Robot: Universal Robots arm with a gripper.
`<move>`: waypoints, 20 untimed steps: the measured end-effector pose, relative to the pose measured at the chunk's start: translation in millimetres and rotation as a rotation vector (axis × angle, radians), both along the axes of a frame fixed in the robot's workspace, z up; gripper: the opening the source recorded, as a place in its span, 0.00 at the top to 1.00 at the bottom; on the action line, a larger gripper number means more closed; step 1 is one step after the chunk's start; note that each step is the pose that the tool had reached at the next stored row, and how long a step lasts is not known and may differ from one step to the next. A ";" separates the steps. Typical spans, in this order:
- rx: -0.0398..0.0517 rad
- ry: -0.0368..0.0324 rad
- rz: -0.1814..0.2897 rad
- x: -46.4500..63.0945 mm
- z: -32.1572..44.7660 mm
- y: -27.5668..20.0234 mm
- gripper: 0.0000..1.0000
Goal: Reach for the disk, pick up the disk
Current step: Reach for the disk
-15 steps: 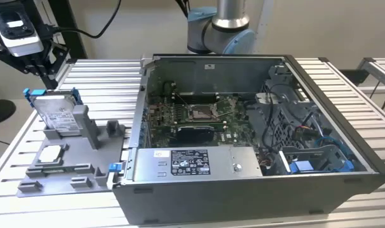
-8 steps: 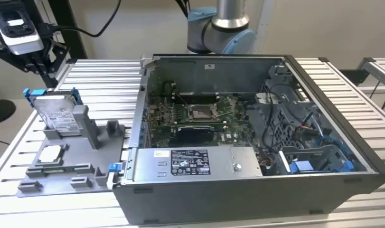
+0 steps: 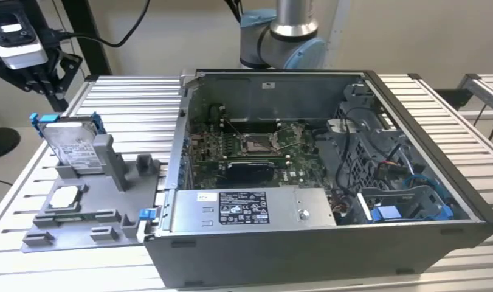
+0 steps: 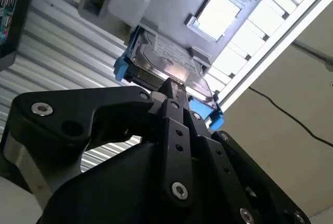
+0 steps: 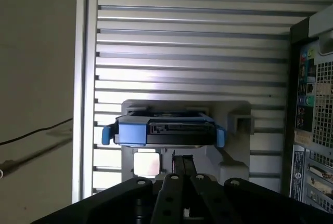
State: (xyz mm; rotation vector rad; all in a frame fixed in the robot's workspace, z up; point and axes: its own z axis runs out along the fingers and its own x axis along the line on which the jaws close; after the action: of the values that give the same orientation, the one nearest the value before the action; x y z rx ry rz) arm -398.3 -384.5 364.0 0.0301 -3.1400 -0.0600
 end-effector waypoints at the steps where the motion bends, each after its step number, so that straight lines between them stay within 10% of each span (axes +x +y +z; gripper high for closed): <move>1: -0.0001 0.0000 0.000 -1.5 -0.1 0.5 1.00; 20: 0.0000 0.0062 0.000 -32.6 -2.4 12.2 1.00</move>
State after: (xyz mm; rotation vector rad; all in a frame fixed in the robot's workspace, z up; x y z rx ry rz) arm -430.9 -372.4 361.7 0.0297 -3.1338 -0.0600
